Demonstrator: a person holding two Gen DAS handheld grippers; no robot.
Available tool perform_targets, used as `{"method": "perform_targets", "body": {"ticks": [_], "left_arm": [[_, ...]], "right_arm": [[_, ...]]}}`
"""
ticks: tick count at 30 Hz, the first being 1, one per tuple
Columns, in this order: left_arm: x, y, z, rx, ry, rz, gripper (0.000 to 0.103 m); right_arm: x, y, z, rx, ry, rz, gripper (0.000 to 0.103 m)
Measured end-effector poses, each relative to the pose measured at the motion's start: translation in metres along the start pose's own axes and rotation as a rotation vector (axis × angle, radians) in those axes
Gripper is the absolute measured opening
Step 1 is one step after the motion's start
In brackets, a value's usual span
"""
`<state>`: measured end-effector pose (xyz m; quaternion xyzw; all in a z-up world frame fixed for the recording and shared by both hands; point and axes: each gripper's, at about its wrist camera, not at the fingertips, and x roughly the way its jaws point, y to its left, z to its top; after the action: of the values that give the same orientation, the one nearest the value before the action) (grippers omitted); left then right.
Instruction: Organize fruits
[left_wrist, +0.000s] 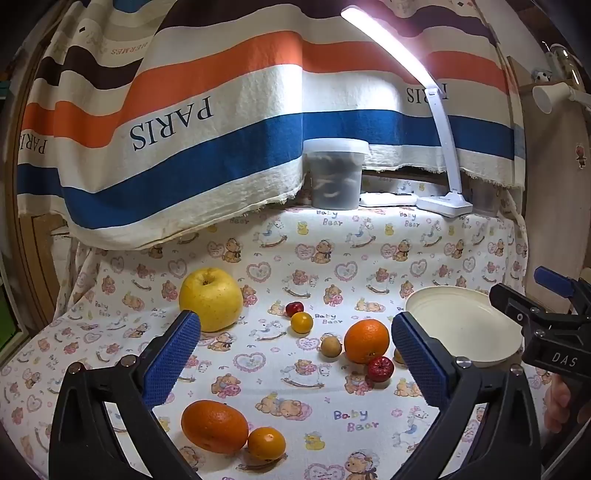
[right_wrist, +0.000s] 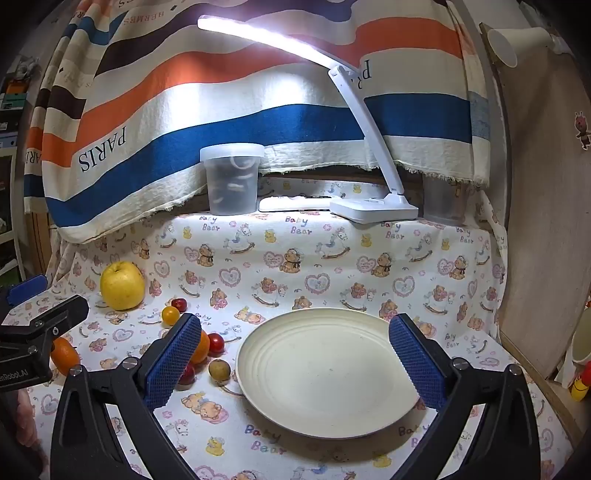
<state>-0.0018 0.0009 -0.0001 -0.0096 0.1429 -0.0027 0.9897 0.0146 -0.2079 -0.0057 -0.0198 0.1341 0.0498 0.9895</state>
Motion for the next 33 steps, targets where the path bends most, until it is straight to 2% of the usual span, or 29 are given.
{"method": "perform_targets", "body": {"ticks": [33], "left_arm": [[0.0009,-0.0019,-0.0012,0.014,0.014,0.009,0.103]], "right_arm": [[0.0006,-0.0001,0.0009,-0.002,0.001,-0.001,0.102]]}}
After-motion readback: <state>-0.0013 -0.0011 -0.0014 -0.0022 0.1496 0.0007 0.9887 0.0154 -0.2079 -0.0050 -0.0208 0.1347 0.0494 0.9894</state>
